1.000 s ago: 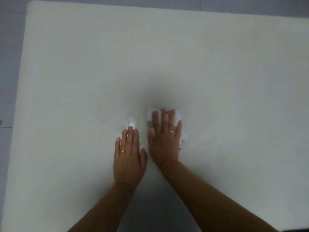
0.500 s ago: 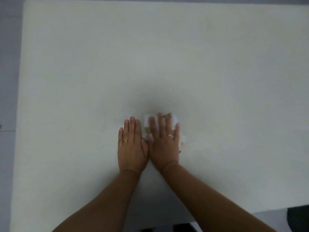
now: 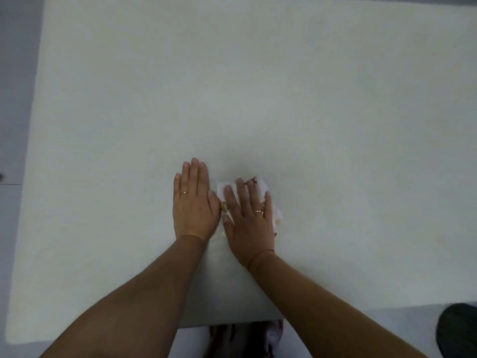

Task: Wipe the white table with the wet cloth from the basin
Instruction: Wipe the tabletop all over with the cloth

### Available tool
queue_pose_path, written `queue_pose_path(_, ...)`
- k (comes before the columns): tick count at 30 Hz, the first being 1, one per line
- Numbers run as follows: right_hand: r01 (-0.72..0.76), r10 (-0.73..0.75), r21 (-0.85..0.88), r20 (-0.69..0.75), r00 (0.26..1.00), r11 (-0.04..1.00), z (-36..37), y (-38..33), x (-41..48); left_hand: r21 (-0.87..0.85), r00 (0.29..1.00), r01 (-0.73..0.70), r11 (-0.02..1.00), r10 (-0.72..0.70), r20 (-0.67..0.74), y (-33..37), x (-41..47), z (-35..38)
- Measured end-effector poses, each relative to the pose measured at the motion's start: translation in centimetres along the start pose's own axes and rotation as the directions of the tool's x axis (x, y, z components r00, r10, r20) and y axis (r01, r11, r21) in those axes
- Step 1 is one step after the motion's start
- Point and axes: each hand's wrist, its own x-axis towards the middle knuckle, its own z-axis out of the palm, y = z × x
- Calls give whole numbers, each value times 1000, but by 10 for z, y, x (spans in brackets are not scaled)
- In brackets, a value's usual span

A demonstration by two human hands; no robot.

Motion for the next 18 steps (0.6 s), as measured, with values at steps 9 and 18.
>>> queue_pose_path(9, -313, 313, 49, 7, 950, 949, -6, 76, -5, -54, 1000, 27, 998, -27, -10, -1, -98, -1)
queue_pose_path(18, 227, -226, -8, 41, 973, 974, 14, -9, -64, 63, 993, 67, 996, -72, 93, -5, -150, 16)
